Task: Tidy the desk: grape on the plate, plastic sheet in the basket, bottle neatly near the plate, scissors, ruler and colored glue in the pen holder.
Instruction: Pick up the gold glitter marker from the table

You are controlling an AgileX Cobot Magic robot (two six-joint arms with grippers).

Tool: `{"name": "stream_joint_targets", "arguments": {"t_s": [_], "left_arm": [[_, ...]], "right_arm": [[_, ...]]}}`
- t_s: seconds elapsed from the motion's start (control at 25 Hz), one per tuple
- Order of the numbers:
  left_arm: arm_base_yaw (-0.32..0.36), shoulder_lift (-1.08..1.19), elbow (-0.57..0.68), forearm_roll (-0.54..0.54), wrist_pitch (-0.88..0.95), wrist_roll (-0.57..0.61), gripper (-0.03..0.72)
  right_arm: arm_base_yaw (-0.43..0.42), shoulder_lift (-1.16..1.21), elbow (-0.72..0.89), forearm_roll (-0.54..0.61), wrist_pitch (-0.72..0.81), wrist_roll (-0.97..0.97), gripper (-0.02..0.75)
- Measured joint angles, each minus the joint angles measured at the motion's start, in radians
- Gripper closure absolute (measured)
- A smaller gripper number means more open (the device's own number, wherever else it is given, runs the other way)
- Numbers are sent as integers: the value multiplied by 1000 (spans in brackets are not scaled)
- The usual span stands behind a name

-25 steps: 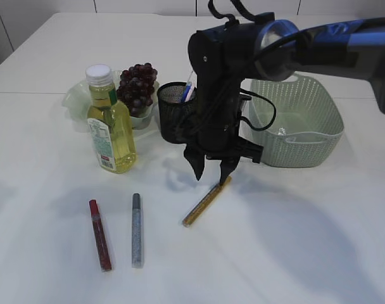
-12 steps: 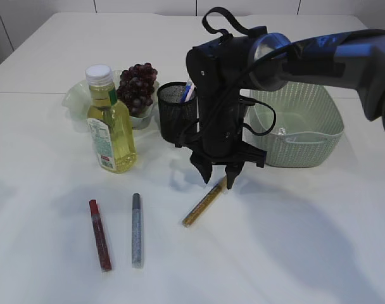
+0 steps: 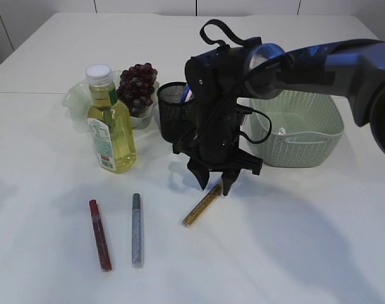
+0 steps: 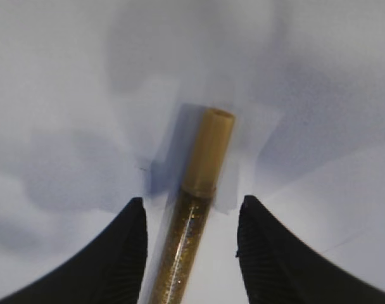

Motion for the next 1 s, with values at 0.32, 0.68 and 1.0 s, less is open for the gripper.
{"name": "stream_joint_targets", "arguments": {"t_s": [0.32, 0.68, 1.0], "left_arm": [[0, 0, 0, 0, 0, 0, 273], [0, 0, 0, 0, 0, 0, 273], [0, 0, 0, 0, -2, 0, 273]], "right_arm": [[0, 14, 0, 0, -5, 0, 384], [0, 26, 0, 2, -15, 0, 535], [0, 26, -4, 2, -15, -42, 636]]}}
